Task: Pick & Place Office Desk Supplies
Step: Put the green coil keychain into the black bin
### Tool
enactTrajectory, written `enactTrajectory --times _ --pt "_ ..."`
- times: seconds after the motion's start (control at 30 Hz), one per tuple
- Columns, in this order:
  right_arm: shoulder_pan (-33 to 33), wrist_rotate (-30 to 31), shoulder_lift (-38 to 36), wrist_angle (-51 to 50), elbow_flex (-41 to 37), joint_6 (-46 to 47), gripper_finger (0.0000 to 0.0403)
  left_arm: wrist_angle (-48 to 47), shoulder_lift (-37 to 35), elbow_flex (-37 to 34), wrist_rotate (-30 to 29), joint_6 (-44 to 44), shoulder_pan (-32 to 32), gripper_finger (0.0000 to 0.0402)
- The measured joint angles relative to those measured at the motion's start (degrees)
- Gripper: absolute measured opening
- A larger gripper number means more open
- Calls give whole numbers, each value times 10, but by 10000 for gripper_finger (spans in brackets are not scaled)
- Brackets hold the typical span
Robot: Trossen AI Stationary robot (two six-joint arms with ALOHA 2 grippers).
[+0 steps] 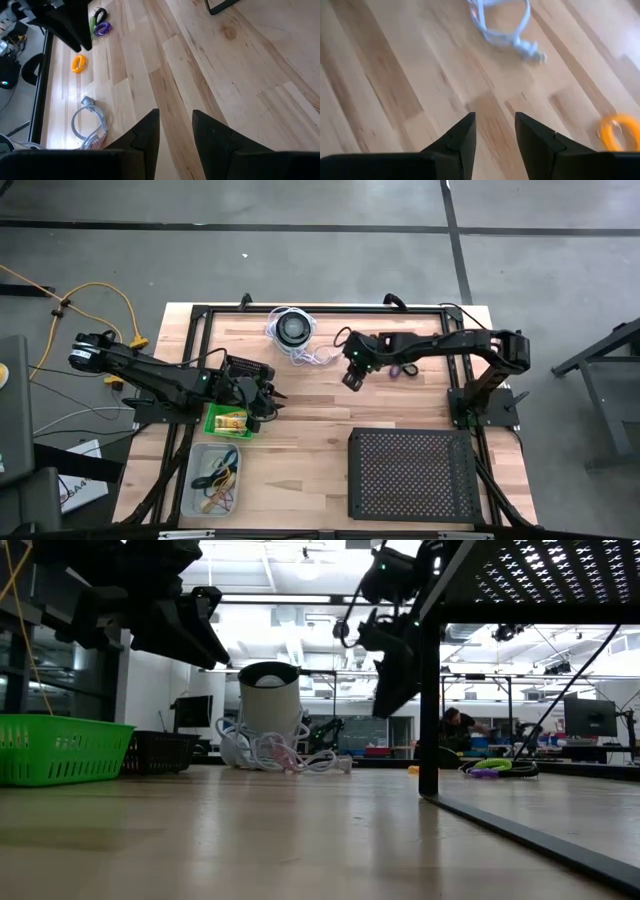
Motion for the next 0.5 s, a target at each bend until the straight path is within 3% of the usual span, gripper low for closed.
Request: enactTrajectory --times 0.5 --pt "-89 3 0 -186 0 131 125 0 0 0 0 0 0 109"
